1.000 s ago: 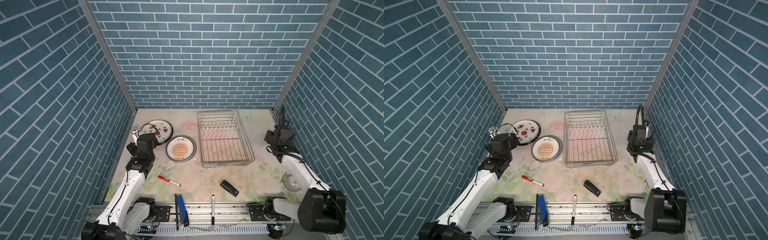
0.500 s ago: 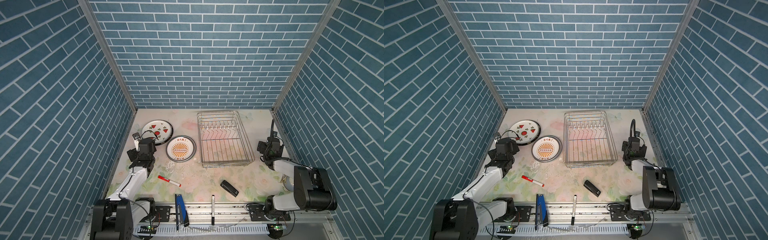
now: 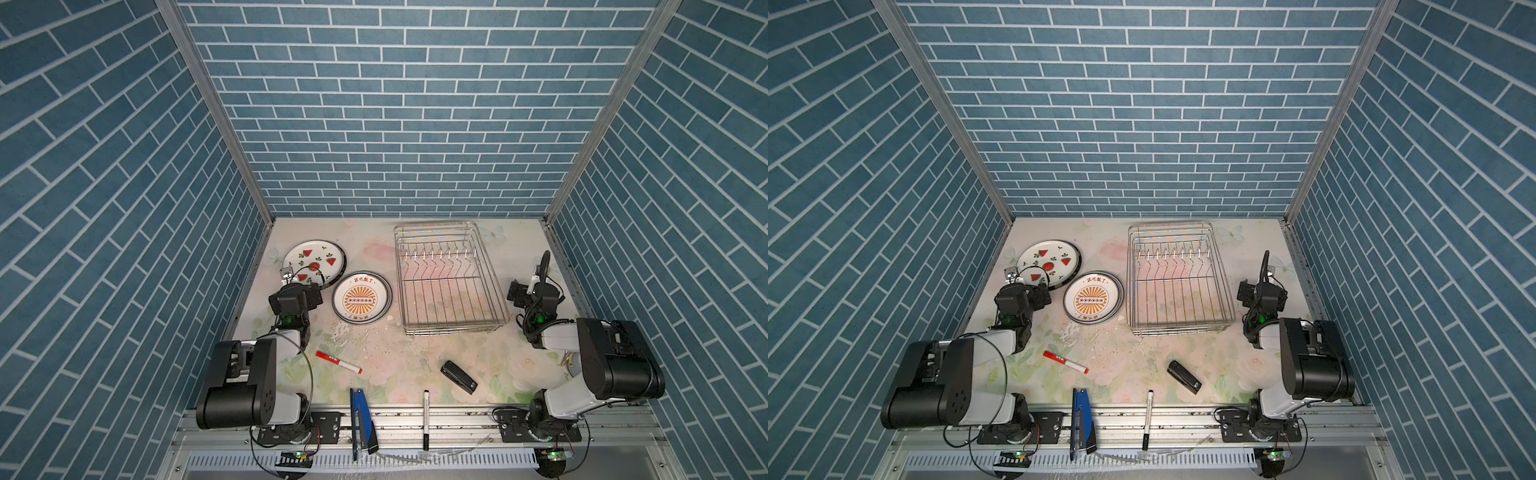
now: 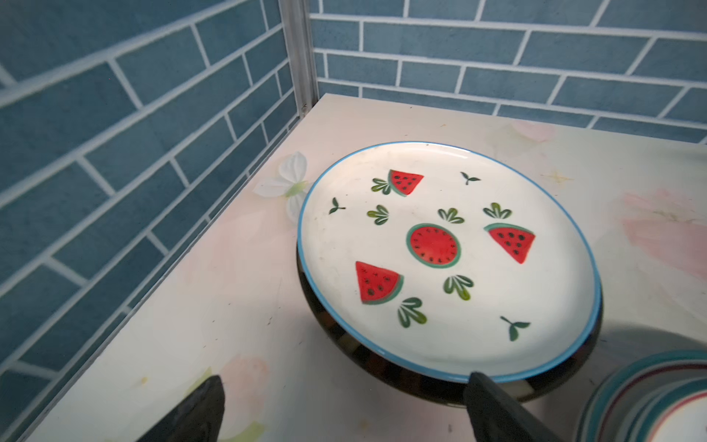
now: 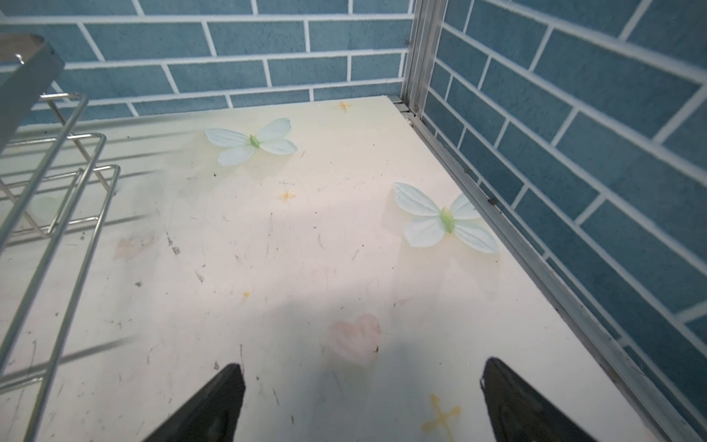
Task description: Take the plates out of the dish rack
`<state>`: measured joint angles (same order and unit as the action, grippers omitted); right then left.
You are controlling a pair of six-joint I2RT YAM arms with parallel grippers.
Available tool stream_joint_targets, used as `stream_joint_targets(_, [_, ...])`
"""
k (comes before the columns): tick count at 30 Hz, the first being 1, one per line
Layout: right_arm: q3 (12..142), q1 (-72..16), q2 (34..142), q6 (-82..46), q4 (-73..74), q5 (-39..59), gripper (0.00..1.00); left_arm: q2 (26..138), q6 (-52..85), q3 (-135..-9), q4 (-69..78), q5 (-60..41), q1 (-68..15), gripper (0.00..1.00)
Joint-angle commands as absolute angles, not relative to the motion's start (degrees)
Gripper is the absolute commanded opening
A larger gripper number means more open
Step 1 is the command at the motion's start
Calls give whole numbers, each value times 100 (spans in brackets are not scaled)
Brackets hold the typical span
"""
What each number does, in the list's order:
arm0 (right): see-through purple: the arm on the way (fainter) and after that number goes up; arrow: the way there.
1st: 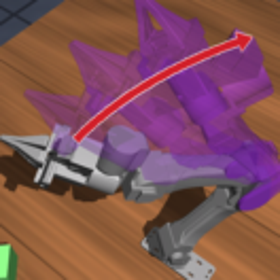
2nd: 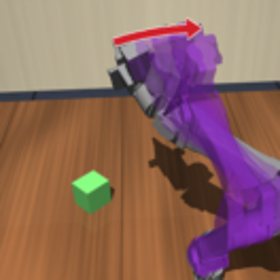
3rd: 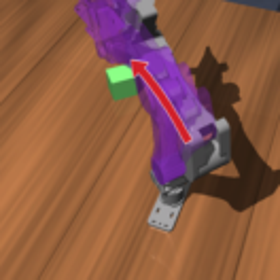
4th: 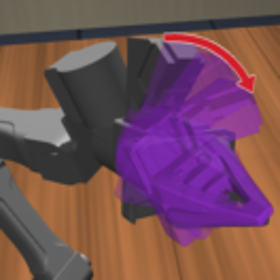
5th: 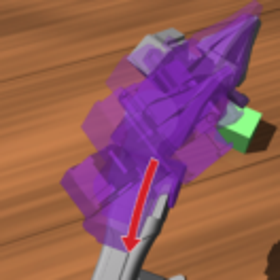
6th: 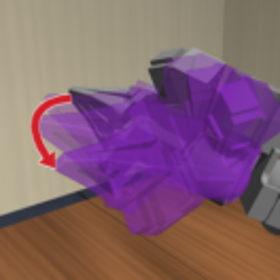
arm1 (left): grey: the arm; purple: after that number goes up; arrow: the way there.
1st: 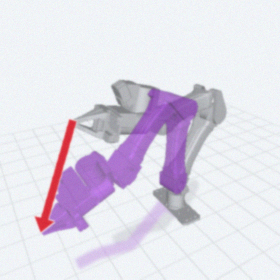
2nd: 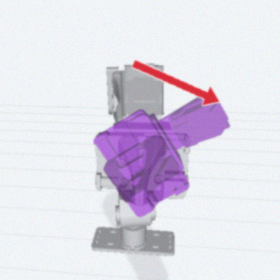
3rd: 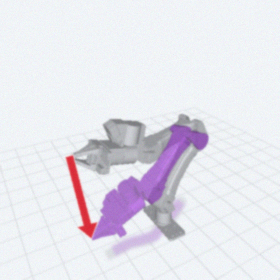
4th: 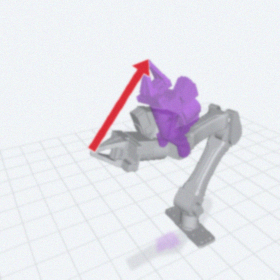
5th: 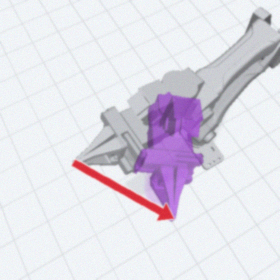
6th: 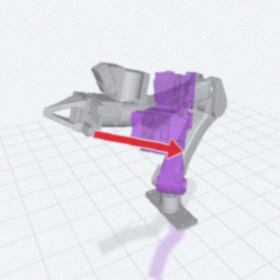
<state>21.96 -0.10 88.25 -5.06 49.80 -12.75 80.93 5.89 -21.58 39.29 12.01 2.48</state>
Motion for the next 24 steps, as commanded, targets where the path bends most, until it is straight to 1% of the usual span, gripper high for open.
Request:
stream_joint_targets(1, [2120,0,8851,-422,5280,-1371,99,8172,224,-2205,4409,789,179,100])
stream_joint_targets(3, [2111,0,8852,-422,5292,-1371,99,8486,-30,-2264,4606,701,-4,100])
stream_joint_targets(4, [2109,0,8834,-429,5253,-1371,99,8770,-250,-2228,5052,616,-95,100])
stream_joint_targets(5, [2114,0,8855,-422,5288,-1371,99,8726,-320,-2233,4892,753,-228,100])
stream_joint_targets(7, [2109,0,8846,-427,5282,-1370,99,8791,-303,-2167,5128,825,-245,100])
stream_joint_targets(11, [2117,0,8842,-422,5276,-1369,99,8753,-309,-2175,5037,902,-261,100])
stream_joint_targets(24, [2167,53,8853,-426,5166,-1151,99,8771,-290,-2171,5071,889,-255,100])
